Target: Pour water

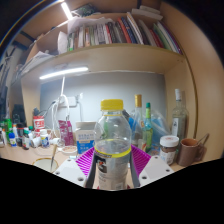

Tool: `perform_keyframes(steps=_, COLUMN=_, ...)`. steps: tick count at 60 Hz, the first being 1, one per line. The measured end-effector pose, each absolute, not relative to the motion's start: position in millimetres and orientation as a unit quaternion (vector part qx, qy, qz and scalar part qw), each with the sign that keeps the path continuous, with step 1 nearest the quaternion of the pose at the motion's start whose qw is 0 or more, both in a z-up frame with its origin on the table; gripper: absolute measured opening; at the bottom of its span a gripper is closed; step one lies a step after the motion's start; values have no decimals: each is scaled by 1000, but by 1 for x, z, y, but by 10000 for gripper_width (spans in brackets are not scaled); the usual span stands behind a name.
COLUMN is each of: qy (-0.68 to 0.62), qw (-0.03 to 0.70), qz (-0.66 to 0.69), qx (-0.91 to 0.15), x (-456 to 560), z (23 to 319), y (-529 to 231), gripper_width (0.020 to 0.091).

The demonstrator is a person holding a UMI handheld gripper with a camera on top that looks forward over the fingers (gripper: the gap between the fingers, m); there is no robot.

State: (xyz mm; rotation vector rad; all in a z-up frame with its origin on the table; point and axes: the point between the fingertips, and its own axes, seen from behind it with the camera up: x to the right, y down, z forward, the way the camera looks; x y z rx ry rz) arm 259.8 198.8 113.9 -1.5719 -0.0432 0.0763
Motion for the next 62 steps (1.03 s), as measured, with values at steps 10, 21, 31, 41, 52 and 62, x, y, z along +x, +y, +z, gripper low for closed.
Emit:
perform_keyframes(steps=10, qy=-19, qw=706, qz=29, qx=-707, x=260, z=115, y=198, gripper_width=577)
perform_keyframes(steps=21, qy=-26, qw=677, qz=11, qx=-735, x=267, z=104, y=193, gripper_width=848)
perform_keyframes(steps=31, qy=-15, qw=666, qz=6, qx=-746, x=278, z=107, y=157, gripper_width=850)
perform_keyframes(steps=41, qy=-33, qw=685, qz=-33, qx=-727, x=278, z=130, y=90, gripper_width=848)
perform_keyframes(steps=52, qy=-12, qw=691, qz=-3, qx=-723, x=265, z=149, y=23, gripper_width=849)
perform_keyframes(steps=62, qy=8, qw=689, qz=-2, qx=-724, x=268, z=157, y=-19, gripper_width=850)
